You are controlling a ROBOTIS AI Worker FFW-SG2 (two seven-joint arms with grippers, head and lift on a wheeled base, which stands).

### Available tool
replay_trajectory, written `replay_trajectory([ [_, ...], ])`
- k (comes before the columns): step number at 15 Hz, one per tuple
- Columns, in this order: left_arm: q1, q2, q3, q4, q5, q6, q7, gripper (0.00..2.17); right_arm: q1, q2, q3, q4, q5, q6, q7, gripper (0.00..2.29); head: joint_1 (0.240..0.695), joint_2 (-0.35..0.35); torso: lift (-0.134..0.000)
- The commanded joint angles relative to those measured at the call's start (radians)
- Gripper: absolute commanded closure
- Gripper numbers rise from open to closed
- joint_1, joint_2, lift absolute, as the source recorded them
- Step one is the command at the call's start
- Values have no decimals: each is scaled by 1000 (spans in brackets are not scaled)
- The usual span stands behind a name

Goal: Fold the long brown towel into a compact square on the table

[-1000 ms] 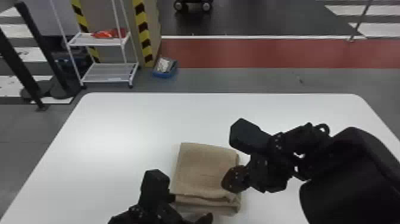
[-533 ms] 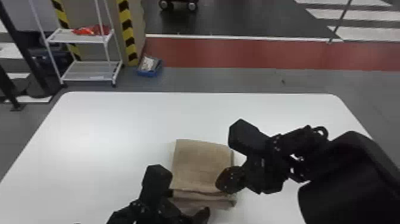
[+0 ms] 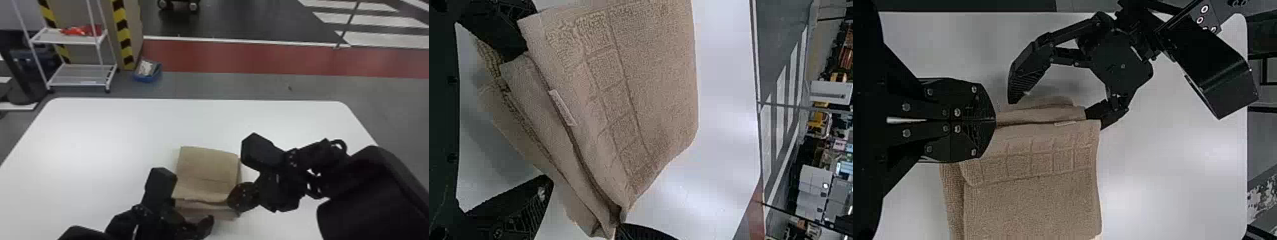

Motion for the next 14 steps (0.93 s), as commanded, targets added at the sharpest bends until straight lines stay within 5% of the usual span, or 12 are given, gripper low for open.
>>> replay_trajectory([
  [1, 4, -3, 13, -25, 5, 15, -9, 87, 9, -2, -26, 0, -4, -8, 3, 2135, 695, -102, -123],
  [4, 30, -3, 42, -77, 27, 42, -58, 87, 10, 5, -49, 3, -6, -23, 3, 2135, 695, -107, -123],
  [7, 48, -3, 67, -124, 25, 104, -101, 83, 6, 53, -80, 24, -7, -63, 3, 2135, 695, -106, -123],
  [11, 71, -3, 117, -177, 42, 156, -158, 83, 3, 169, -199, 75, -16, -112, 3, 2135, 695, -73, -123],
  [14, 84, -3, 145, -198, 113, 168, -145, 83, 46, 320, -314, 76, -39, -109, -14, 2132, 695, -52, -123],
])
